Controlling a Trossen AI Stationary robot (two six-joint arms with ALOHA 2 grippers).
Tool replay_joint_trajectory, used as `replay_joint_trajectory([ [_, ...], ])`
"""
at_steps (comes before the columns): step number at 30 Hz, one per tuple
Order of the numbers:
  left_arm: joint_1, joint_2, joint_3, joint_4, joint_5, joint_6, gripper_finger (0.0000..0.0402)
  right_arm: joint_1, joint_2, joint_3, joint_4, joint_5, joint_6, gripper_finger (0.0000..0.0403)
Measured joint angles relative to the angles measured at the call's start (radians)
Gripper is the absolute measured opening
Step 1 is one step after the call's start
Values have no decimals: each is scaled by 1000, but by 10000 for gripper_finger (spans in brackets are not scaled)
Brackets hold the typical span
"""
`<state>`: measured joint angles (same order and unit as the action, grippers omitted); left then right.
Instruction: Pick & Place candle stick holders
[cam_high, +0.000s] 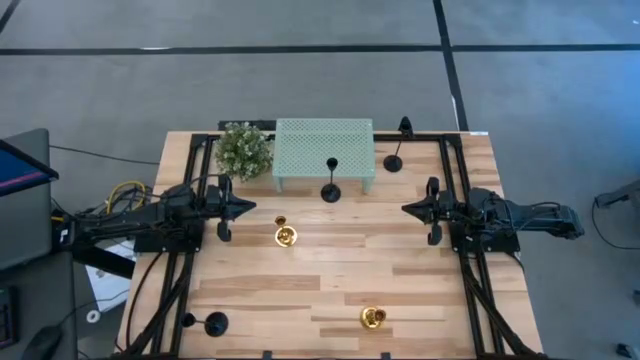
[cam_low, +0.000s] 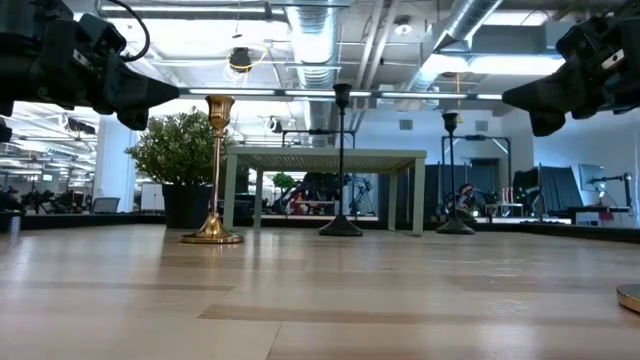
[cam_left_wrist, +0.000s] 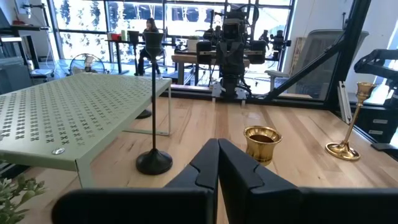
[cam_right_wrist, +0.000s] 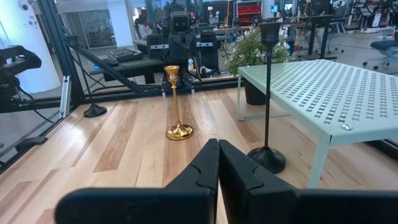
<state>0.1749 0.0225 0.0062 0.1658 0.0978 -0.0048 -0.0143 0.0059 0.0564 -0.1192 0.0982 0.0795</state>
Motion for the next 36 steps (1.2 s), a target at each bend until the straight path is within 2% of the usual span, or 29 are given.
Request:
replay_joint_trajectory([
  [36,0,0,0,8,0,0,8,0,0,-5,40,8,0,0],
])
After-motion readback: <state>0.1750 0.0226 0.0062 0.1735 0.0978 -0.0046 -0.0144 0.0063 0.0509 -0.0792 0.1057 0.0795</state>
